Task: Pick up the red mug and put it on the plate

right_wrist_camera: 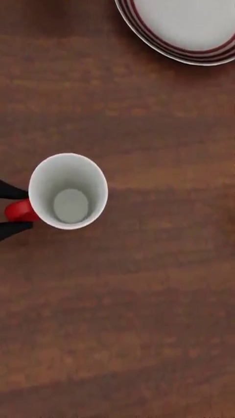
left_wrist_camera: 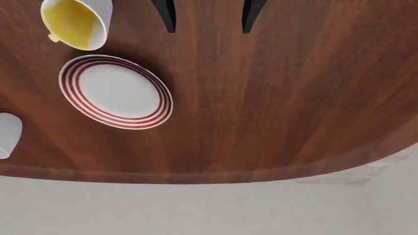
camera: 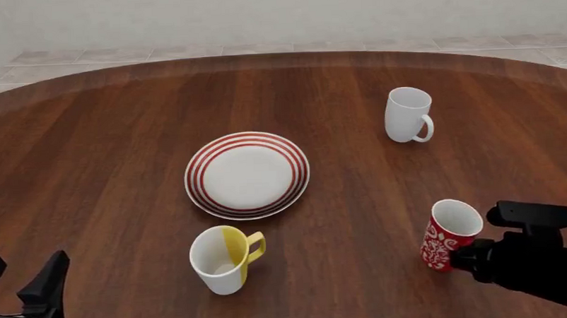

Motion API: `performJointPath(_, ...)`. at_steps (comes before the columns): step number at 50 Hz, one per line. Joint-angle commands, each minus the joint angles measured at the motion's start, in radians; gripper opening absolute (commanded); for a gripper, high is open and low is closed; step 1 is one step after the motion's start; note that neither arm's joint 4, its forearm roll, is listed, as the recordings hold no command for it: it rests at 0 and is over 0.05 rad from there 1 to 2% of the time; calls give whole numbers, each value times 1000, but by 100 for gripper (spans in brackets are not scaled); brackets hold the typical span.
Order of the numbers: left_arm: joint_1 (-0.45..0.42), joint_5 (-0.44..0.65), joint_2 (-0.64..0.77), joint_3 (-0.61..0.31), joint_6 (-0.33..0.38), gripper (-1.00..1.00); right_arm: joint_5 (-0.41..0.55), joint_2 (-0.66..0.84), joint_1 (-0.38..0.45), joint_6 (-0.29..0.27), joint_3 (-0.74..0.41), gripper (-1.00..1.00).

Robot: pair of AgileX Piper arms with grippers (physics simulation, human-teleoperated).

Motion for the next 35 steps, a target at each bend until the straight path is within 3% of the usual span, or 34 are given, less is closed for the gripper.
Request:
performJointPath(1, 3, -17, 14, 3, 2, 100, -11, 19, 6, -15, 1, -100)
performJointPath(14, 5, -28, 21, 4, 6, 100, -4, 11, 37, 5, 2, -100)
performJointPath(22, 7, -39, 31, 4, 7, 100, 105, -18, 55, 19, -71, -100)
performJointPath(32, 8, -40, 30, 6, 5, 100, 162, -61, 75, 48, -123, -100)
performJointPath(33, 9, -39, 29, 6, 5, 100, 156, -88, 91, 72, -119, -100)
performJointPath(34, 9, -38, 28, 6, 4, 100, 162, -64, 81, 48, -128, -100)
performJointPath(35, 9, -36, 27, 6, 4, 100, 165, -95, 100, 76, -130, -100)
